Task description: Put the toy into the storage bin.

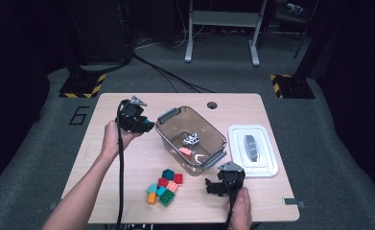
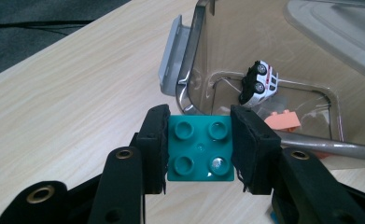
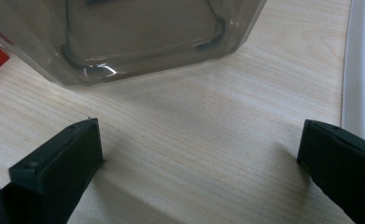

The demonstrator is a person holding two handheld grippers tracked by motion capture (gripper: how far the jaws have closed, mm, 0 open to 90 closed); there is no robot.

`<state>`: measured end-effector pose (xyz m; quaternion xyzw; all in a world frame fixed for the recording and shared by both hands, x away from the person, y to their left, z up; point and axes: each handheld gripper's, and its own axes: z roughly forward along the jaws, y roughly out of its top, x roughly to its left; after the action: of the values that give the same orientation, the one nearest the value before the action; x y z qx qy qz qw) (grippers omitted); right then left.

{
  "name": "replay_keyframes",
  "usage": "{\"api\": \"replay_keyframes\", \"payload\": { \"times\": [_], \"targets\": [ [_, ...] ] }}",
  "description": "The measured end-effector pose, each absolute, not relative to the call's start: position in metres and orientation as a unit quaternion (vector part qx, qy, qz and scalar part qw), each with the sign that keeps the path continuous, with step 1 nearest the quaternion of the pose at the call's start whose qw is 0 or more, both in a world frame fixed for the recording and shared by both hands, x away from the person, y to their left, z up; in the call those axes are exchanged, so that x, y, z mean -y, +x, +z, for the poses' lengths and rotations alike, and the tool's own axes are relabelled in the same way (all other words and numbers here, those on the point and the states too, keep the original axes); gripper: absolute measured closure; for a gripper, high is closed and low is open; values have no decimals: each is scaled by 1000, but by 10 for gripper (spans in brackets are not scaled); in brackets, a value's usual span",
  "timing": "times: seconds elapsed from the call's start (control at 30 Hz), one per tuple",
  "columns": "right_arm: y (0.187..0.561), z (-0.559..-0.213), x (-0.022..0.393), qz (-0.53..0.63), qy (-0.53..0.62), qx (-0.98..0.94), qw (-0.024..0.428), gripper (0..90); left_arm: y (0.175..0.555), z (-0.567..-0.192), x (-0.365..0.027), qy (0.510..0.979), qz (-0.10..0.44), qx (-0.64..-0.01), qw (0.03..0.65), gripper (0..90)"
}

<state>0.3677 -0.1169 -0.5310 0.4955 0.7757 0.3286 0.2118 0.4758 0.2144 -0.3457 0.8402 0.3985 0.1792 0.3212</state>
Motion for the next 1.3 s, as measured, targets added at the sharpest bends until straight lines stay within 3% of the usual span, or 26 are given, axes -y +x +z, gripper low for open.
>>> {"api": "replay_keyframes", "payload": {
  "times": [0.67, 1.3],
  "targets": [
    [368, -531, 117, 330, 493, -777, 210, 0, 491, -354, -172, 855, 168, -371, 320, 591],
    [368, -531, 117, 331, 492, -777, 209, 0, 497, -379, -149, 884, 135, -354, 274, 589]
  ]
}}
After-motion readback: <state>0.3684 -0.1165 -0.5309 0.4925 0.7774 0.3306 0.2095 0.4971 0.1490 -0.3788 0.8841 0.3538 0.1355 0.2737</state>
